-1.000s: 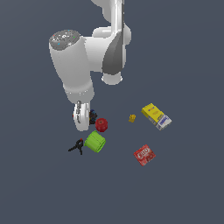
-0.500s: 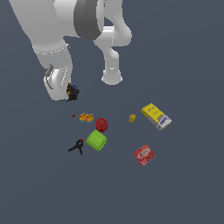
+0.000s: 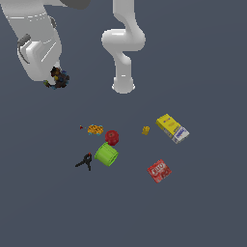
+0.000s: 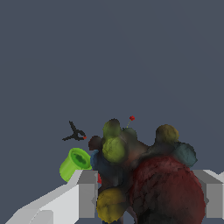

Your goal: Pick up a designated object from a clutter of objects.

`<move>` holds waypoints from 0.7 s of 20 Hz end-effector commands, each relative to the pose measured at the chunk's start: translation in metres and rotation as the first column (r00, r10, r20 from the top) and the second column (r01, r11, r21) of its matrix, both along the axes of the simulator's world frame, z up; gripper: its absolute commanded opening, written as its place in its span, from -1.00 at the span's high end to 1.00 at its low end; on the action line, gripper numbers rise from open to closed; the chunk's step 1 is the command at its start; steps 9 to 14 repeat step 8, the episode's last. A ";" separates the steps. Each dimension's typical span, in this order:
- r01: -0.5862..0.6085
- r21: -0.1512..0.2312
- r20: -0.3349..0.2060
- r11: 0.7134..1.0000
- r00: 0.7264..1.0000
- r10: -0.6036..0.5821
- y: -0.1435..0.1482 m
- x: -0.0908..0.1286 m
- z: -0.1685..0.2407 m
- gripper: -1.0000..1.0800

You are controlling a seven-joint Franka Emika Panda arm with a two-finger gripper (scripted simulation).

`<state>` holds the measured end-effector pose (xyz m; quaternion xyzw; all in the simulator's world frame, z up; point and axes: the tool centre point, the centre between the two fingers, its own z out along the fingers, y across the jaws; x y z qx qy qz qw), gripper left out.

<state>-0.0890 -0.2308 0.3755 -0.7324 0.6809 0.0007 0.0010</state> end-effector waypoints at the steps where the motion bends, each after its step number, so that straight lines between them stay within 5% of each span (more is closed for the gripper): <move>1: -0.002 -0.001 0.000 1.000 1.000 0.002 -0.009 -0.007 0.011 1.00; 14: -0.002 -0.002 0.000 1.000 1.000 0.002 -0.018 -0.012 0.023 1.00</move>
